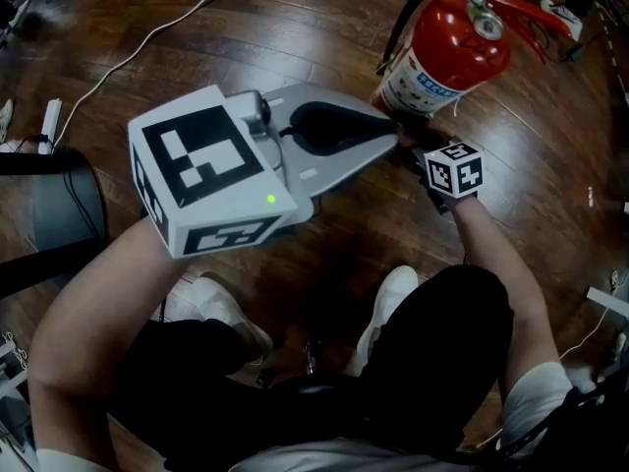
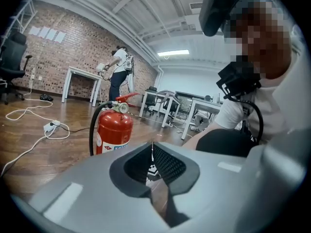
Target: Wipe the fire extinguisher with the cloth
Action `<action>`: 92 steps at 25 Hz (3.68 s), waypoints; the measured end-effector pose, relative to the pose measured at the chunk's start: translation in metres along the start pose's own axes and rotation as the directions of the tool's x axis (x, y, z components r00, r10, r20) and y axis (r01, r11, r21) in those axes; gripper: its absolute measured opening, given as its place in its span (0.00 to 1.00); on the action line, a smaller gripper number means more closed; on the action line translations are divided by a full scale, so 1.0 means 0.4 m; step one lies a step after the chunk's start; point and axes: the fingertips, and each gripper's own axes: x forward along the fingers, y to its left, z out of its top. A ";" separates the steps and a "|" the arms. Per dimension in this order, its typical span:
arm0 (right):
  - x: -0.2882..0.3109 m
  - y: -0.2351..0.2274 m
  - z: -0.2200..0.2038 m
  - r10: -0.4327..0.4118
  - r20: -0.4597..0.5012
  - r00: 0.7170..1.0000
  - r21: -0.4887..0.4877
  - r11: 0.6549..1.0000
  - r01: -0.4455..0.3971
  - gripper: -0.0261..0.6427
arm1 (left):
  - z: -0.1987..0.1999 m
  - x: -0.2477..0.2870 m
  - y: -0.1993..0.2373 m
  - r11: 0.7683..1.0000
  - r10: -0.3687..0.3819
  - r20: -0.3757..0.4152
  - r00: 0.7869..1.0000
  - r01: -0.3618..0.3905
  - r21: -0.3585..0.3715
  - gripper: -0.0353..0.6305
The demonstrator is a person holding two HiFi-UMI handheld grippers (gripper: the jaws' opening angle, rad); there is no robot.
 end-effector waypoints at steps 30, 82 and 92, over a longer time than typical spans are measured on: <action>-0.207 0.154 0.390 -0.113 0.331 0.937 -0.059 0.988 0.140 0.13 | 0.014 -0.074 -0.027 1.000 -0.028 0.056 0.998 0.028 0.002 0.07; 0.010 0.097 0.282 -0.221 0.258 0.941 0.195 0.965 0.173 0.13 | -0.038 -0.130 -0.006 0.999 -0.013 0.045 0.999 0.015 -0.046 0.07; 0.159 0.085 0.122 -0.163 0.065 0.985 0.278 0.951 0.139 0.13 | -0.069 -0.119 0.017 0.995 -0.007 0.019 1.000 0.009 -0.095 0.07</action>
